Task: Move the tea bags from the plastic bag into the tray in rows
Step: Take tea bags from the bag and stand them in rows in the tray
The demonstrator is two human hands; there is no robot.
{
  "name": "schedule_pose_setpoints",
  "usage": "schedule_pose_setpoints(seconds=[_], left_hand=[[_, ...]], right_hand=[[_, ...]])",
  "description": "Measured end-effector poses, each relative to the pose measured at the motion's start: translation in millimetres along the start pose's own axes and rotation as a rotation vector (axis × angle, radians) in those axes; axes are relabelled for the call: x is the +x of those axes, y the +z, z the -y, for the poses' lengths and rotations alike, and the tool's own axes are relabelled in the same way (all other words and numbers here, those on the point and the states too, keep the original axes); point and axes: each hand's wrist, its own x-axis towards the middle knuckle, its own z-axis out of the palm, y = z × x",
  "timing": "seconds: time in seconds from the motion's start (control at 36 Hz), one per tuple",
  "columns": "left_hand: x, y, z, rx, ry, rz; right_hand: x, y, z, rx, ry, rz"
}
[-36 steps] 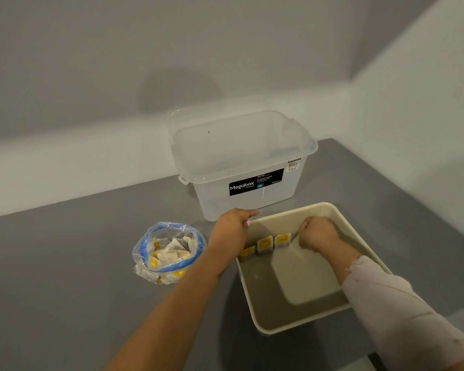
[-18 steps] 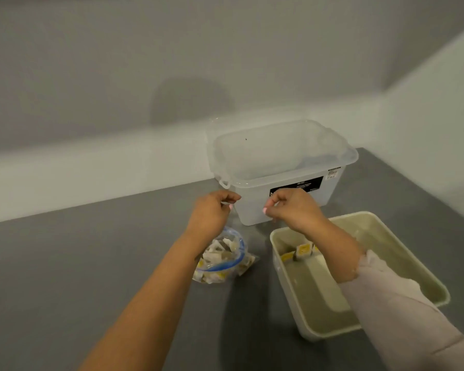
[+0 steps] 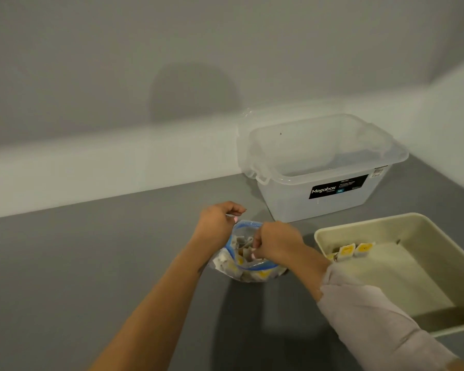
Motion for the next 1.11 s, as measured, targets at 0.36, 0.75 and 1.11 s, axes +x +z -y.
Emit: schedule_pose_setpoints(seconds=[0.36, 0.75, 1.11], left_hand=[[7, -2, -3, -0.066, 0.045, 0.007], [-9, 13, -21, -0.092, 0.044, 0.128], [1, 16, -7, -0.422, -0.134, 0.02]], right_hand=[[8, -39, -11, 0.337, 0.058, -0.026], [1, -65, -6, 0.977, 0.136, -0.07], [1, -42, -16, 0.569, 0.172, -0.051]])
